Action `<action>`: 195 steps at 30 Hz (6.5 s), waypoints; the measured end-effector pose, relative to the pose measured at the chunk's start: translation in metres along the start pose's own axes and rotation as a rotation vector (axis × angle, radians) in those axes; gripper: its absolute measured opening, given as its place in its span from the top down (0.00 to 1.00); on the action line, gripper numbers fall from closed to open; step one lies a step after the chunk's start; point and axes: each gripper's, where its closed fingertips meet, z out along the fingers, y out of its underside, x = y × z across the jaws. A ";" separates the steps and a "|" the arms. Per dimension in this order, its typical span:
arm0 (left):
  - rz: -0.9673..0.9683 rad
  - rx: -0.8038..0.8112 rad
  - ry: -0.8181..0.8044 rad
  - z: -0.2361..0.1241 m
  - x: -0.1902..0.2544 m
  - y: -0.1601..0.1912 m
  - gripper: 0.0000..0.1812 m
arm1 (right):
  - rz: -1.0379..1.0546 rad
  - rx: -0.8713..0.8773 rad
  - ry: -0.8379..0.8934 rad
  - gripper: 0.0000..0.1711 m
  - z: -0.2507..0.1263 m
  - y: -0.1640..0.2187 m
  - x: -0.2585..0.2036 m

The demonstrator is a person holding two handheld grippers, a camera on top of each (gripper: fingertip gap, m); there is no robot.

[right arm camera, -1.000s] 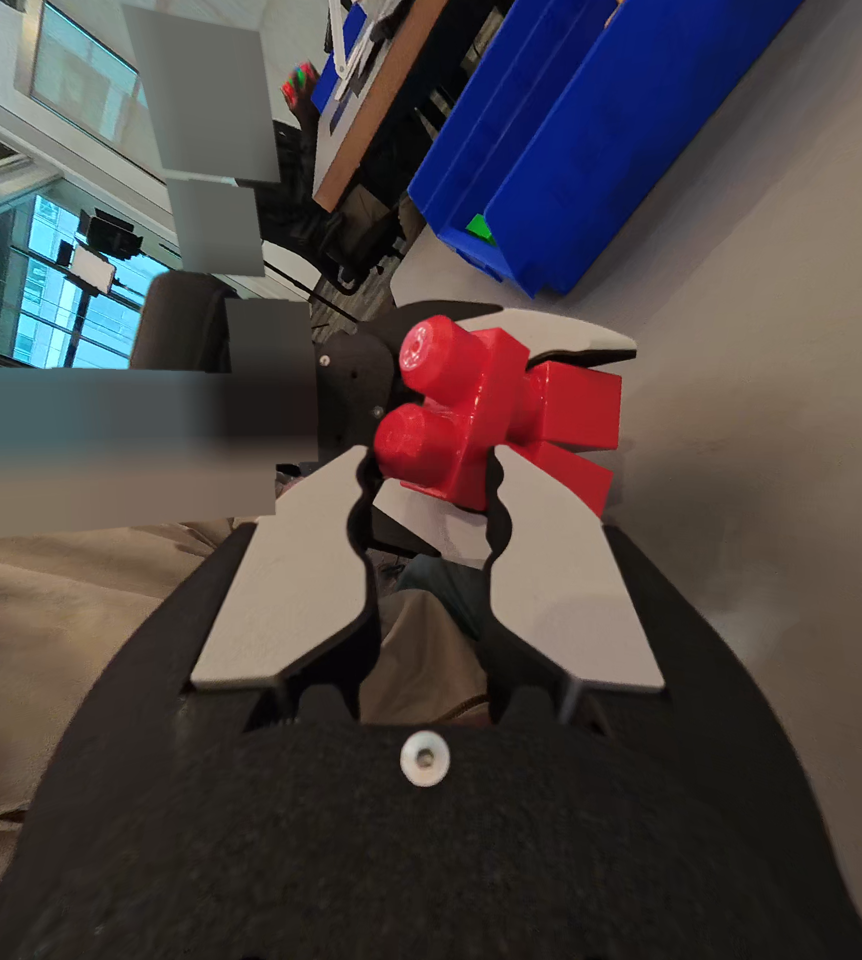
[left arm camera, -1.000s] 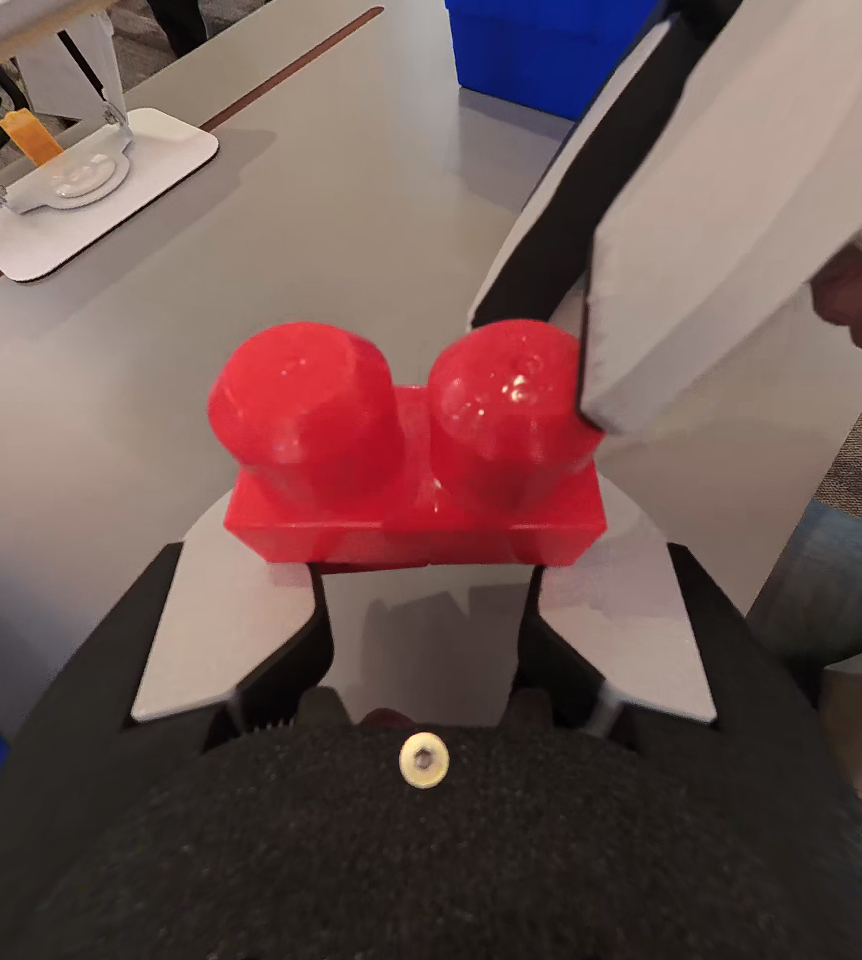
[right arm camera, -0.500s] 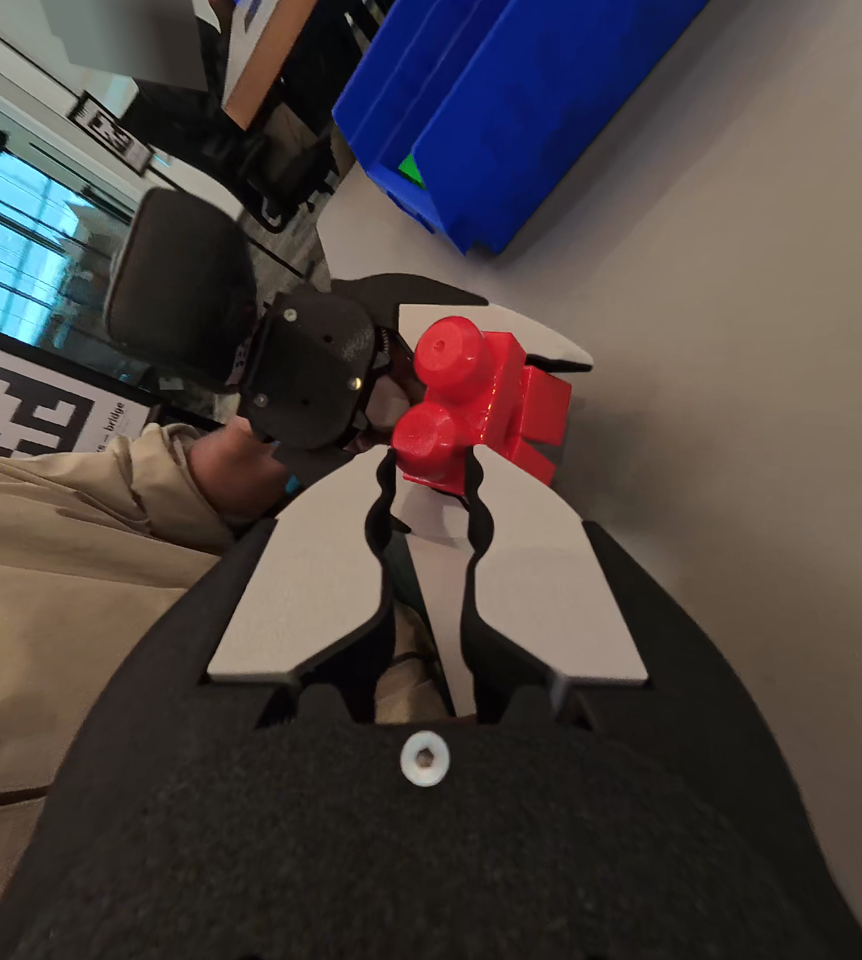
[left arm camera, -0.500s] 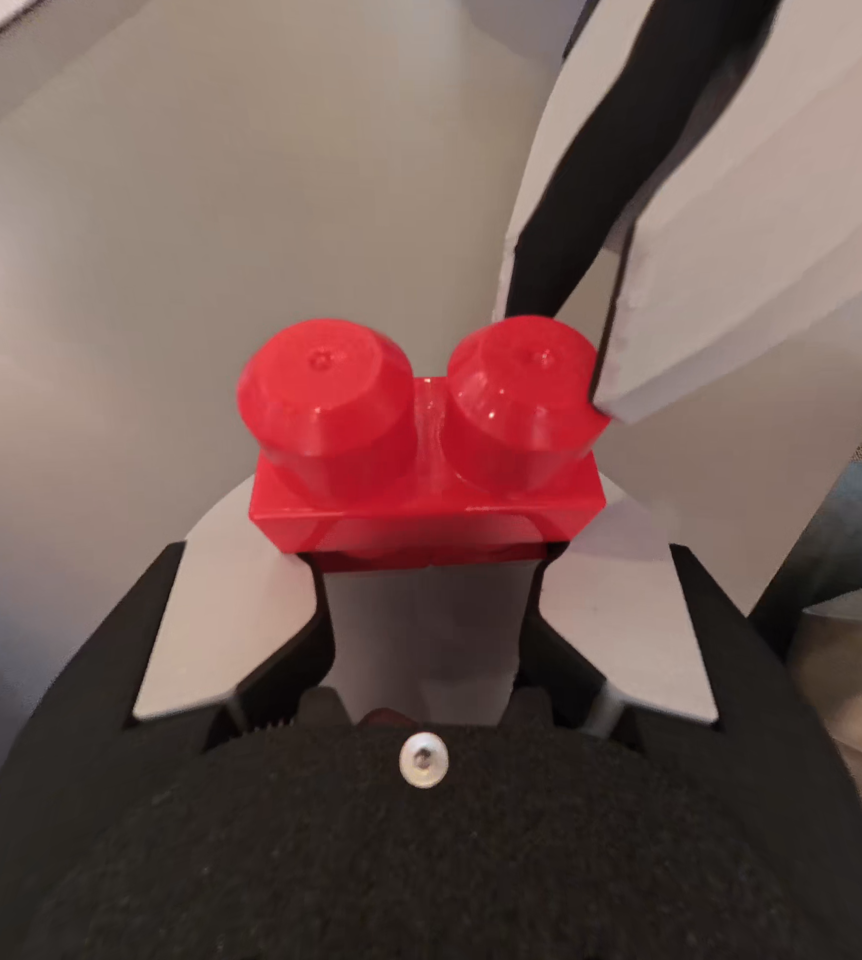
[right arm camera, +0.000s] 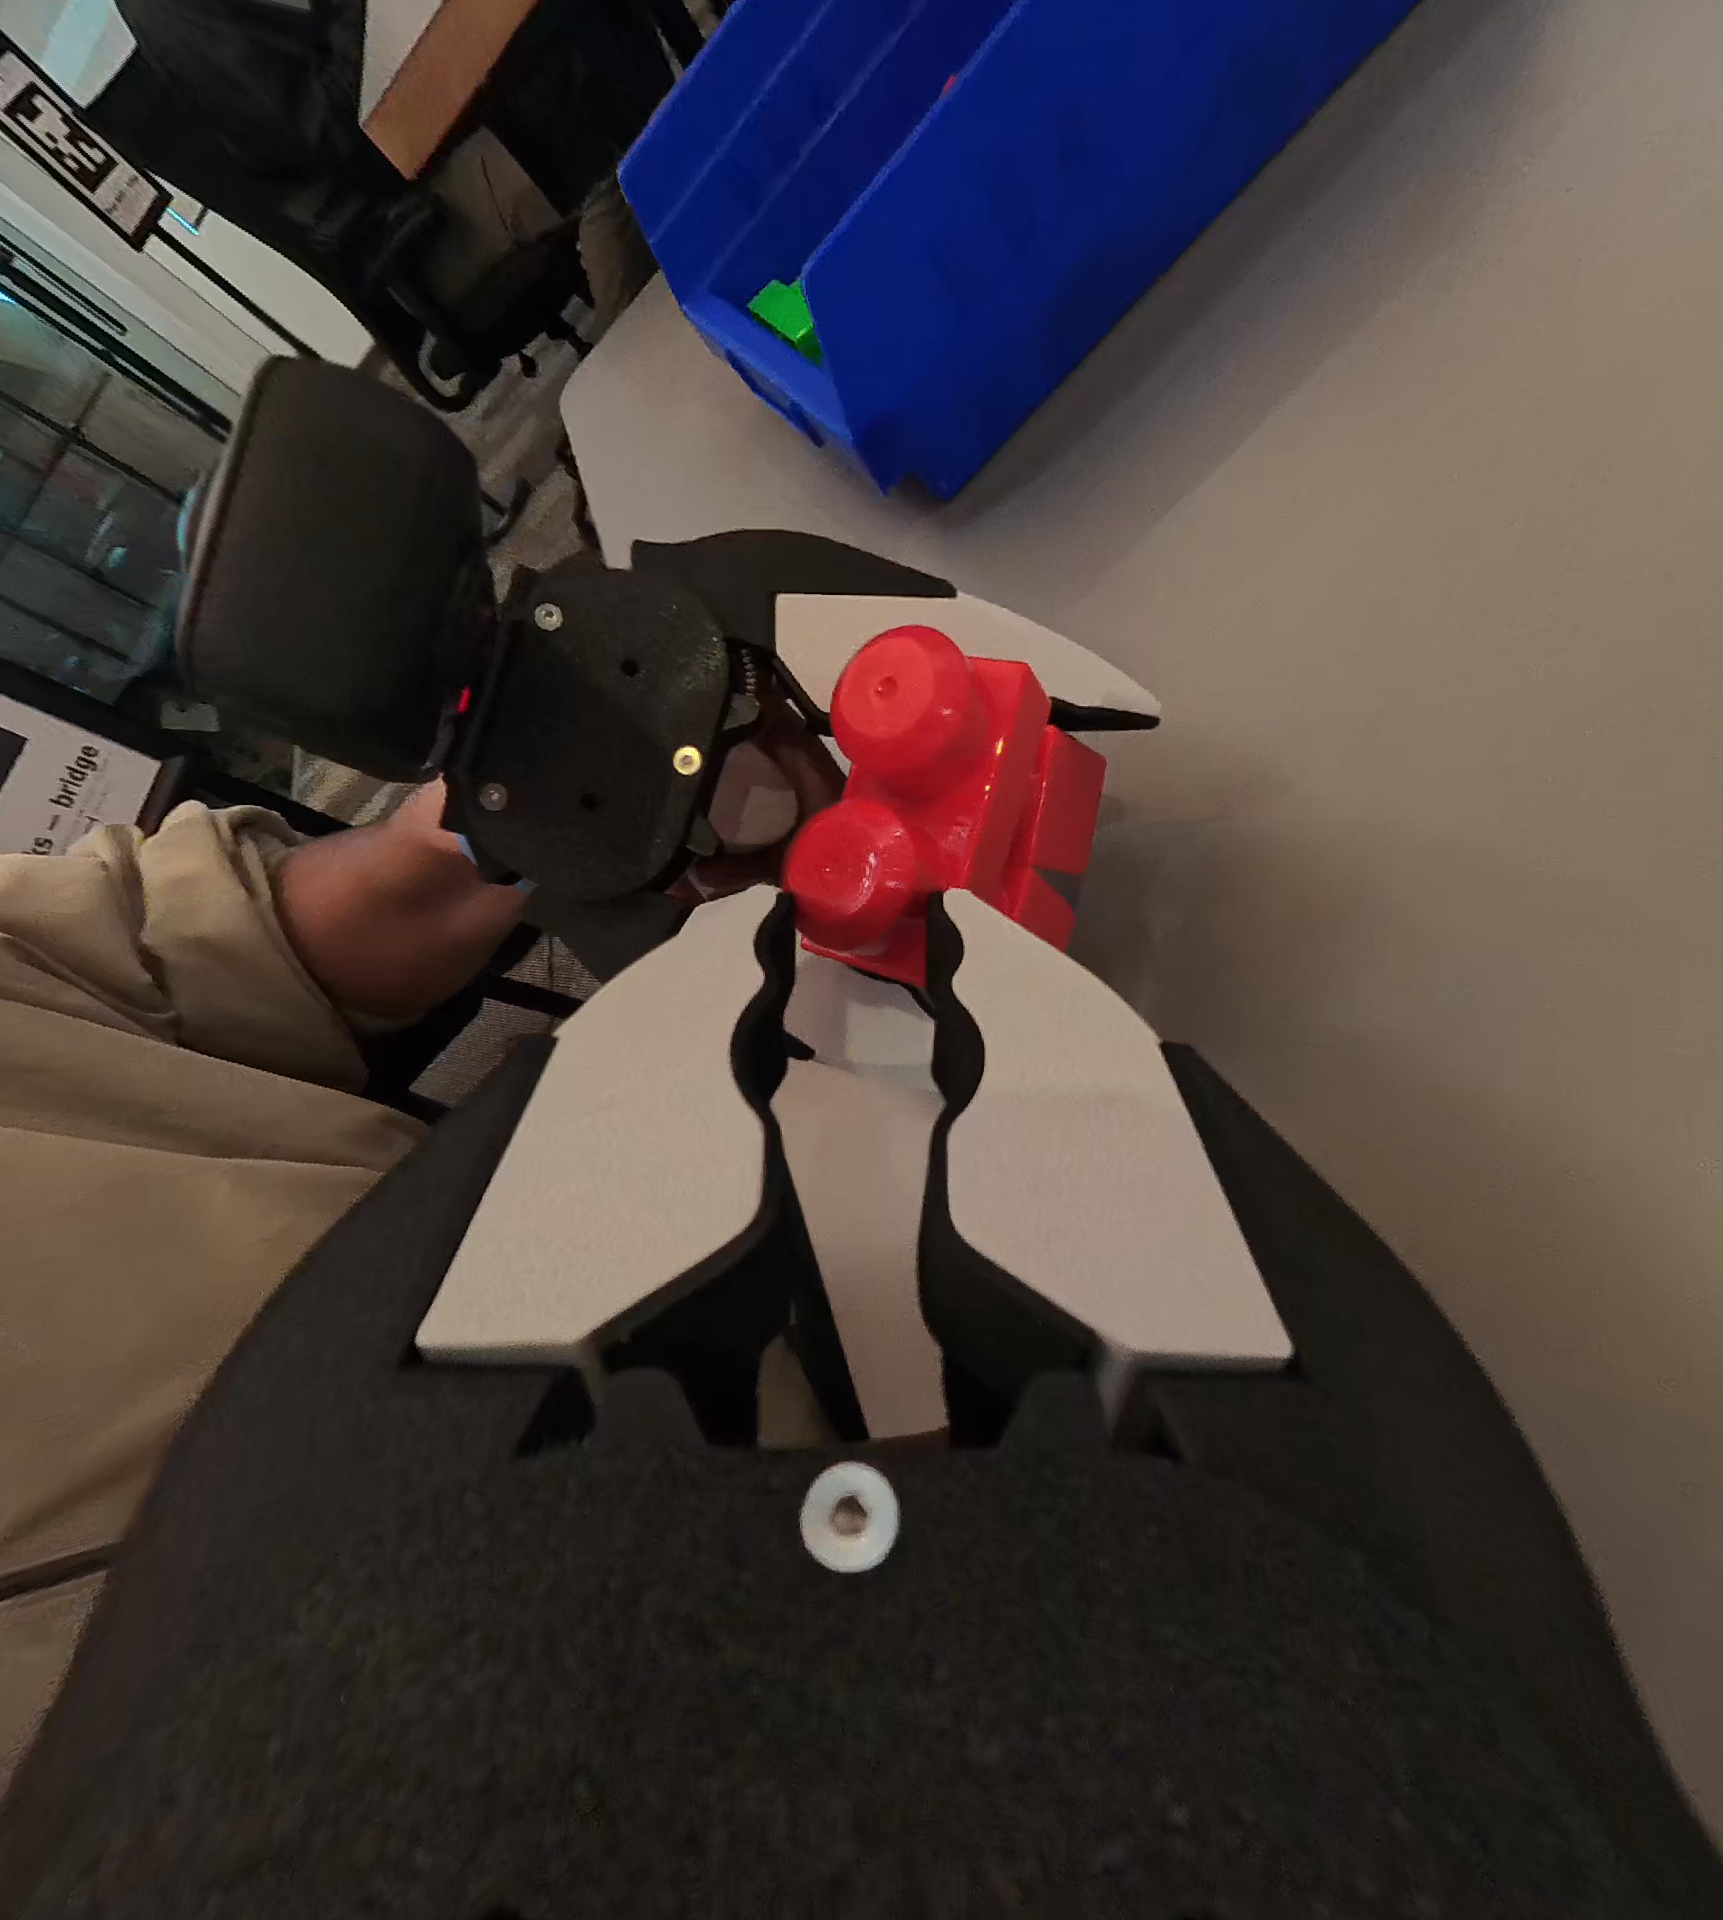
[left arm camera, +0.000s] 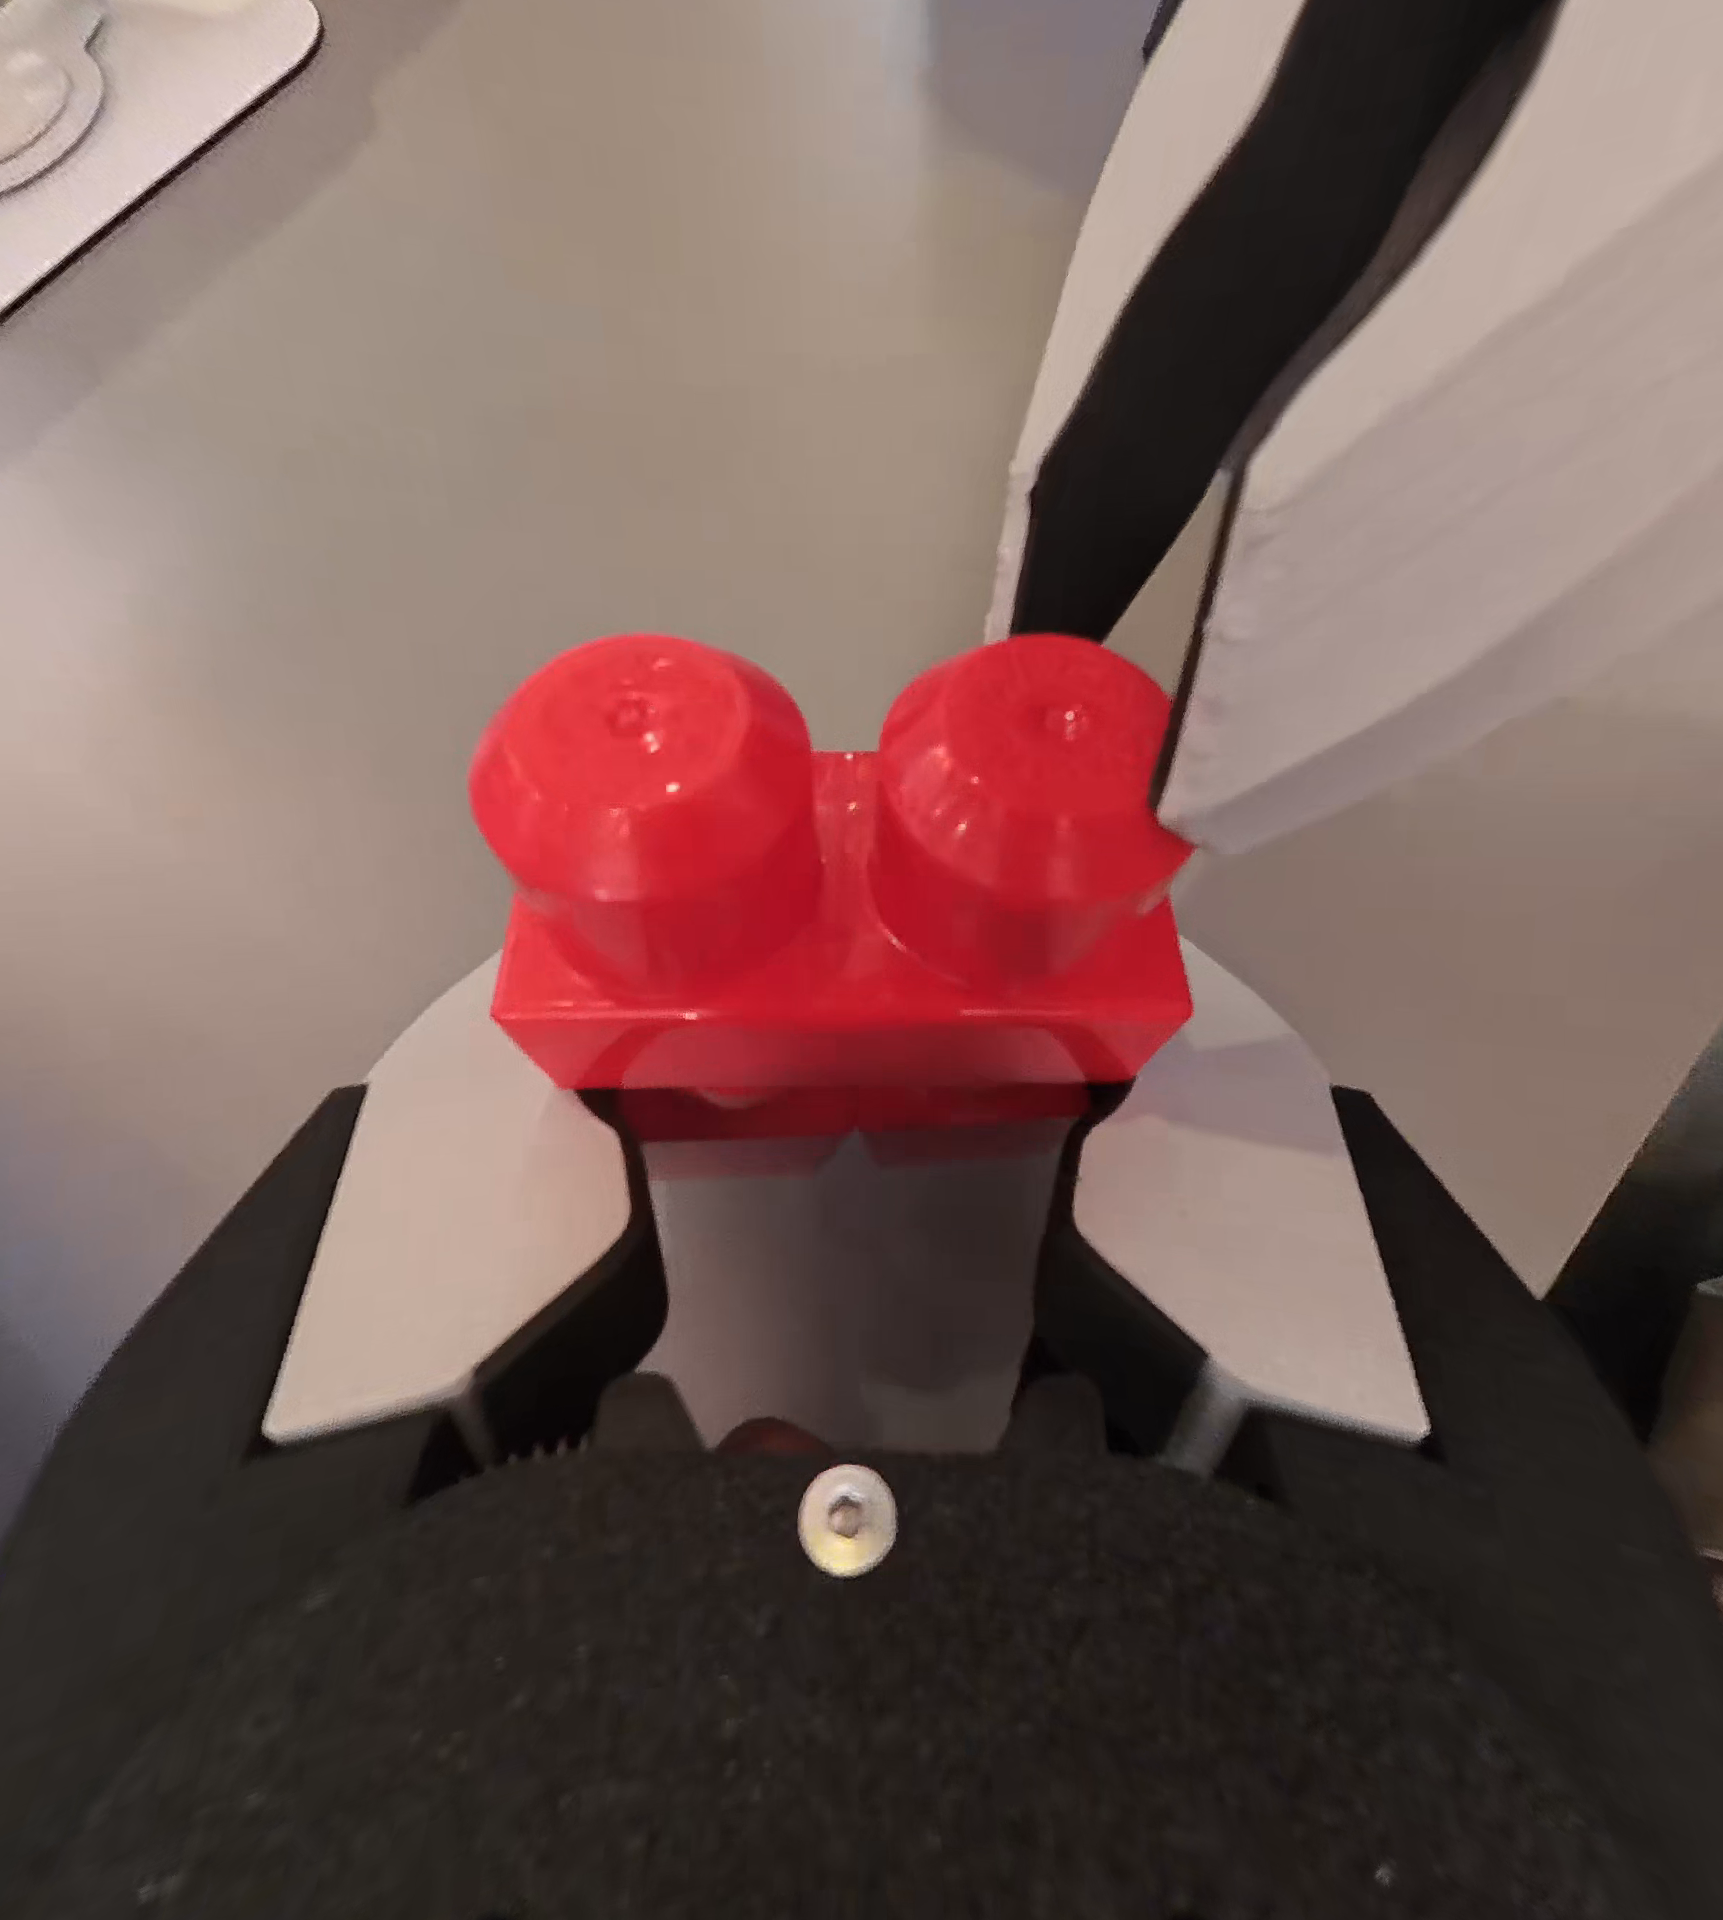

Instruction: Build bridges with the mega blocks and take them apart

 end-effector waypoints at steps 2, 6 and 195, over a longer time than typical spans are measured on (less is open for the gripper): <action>-0.002 0.009 0.007 0.001 0.001 -0.001 0.52 | -0.013 -0.008 0.007 0.86 -0.001 0.000 0.000; -0.005 0.021 0.024 0.003 0.003 0.000 0.51 | -0.035 -0.014 0.006 0.86 -0.001 0.001 -0.002; -0.278 0.042 0.078 -0.013 0.007 0.023 0.48 | -0.196 0.252 0.245 1.00 -0.090 0.037 0.034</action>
